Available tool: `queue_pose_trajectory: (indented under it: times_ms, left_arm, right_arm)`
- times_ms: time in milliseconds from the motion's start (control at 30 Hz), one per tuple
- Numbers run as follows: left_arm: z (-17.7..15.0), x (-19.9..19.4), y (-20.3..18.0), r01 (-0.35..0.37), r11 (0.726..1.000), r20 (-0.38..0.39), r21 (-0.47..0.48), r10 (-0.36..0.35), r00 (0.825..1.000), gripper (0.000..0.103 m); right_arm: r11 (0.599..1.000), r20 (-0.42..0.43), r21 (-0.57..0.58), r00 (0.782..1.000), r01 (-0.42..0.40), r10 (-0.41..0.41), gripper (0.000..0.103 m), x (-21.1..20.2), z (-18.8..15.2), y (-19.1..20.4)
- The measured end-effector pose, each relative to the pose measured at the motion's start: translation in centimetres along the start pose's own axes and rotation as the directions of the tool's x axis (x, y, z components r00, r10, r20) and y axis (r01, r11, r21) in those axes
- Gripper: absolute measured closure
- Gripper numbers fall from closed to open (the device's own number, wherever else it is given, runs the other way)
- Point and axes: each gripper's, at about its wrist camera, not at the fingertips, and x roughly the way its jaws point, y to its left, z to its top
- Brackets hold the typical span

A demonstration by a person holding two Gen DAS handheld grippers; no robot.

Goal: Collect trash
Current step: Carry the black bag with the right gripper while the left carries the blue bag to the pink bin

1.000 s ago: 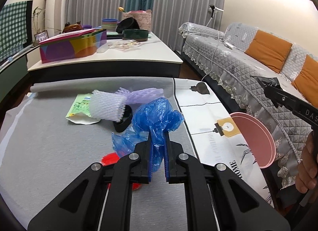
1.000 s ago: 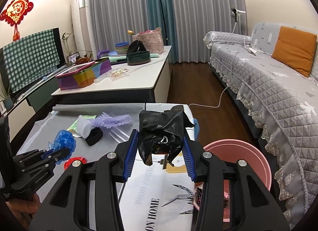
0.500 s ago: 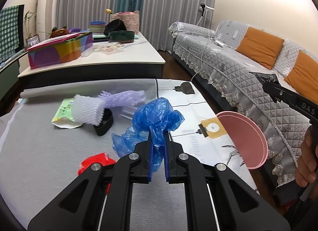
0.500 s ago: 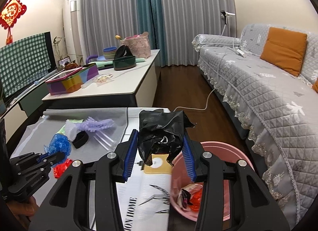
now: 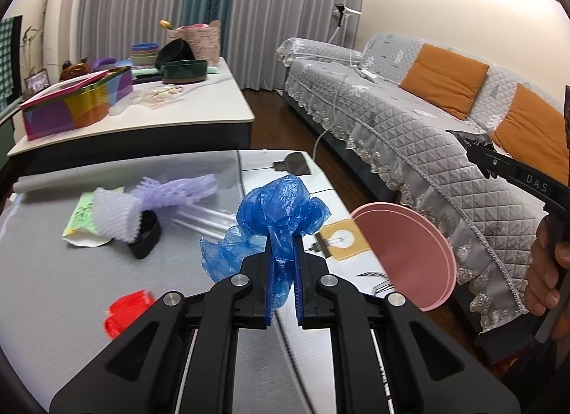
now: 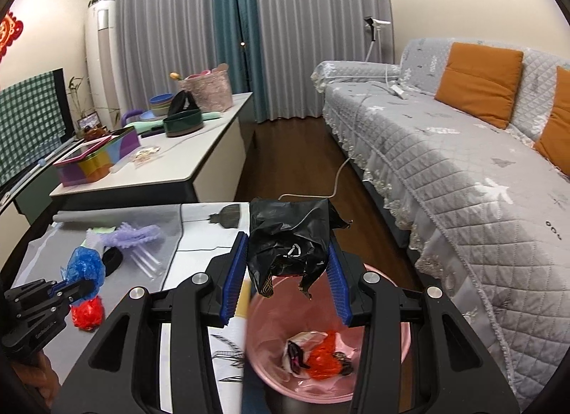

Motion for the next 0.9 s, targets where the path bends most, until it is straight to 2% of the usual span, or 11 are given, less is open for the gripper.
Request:
queue_pose_trajectory:
  times_ms: [267,433,900]
  left_arm:
    - [0.9,1.8,-3.2,0.058,0.998,-0.015,0.035,-0.057,0.998,0.095]
    - [1.6,3.1,-5.6,0.107,0.992,-0.026,0.068,-0.106,0.994,0.095]
    - [2.9,7.9,-11.0,0.210,0.971,-0.066,0.117,-0.203,0.977,0.095]
  right_arm:
    - [0.998,-0.002,-0.004,0.998,0.061,-0.061,0.060,0.3,1.1,-2.9]
    - [0.996,-0.007,0.035,0.996,0.084,-0.083,0.060,0.7,1.7,-5.2]
    - [0.993,-0.036,0.057,0.994,0.107,-0.105,0.060,2.6,1.7,-6.5]
